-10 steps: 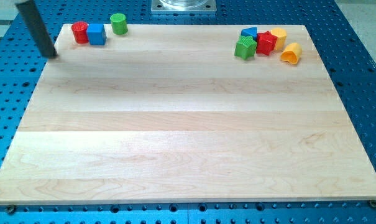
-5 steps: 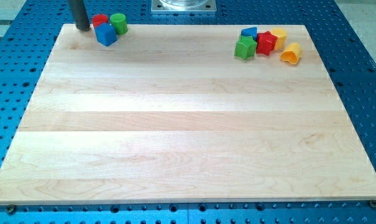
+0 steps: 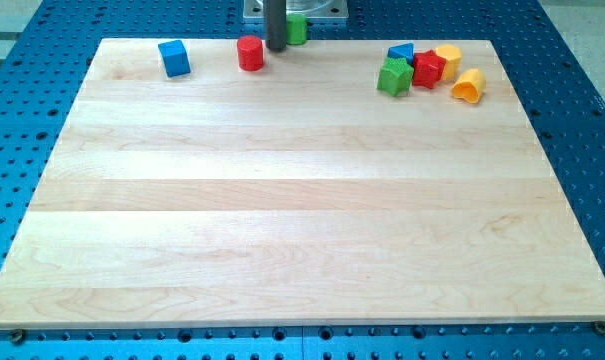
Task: Keep the red circle and cube at the top center of the board
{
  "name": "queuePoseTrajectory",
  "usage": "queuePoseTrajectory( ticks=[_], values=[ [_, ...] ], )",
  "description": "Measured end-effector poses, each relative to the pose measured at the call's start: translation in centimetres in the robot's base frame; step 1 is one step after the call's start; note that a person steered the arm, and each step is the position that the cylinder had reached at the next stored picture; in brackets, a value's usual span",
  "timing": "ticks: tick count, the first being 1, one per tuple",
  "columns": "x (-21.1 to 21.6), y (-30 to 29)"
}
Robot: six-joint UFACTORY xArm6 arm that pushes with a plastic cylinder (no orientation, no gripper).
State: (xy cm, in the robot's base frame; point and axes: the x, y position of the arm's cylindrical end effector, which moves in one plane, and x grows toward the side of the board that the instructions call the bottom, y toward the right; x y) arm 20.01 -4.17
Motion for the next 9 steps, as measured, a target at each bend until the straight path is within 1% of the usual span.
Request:
queuePoseTrajectory(
  ticks=[2,3,4,5,6,7,8,9],
  values=[
    [12.0,0.3],
    [12.4,-12.6],
    [8.1,-20.6],
    [3.8,-15.2],
    [5.4,-9.8],
    [5.4,-3.1],
    [6.6,-4.1],
    [10.1,-3.9]
  ],
)
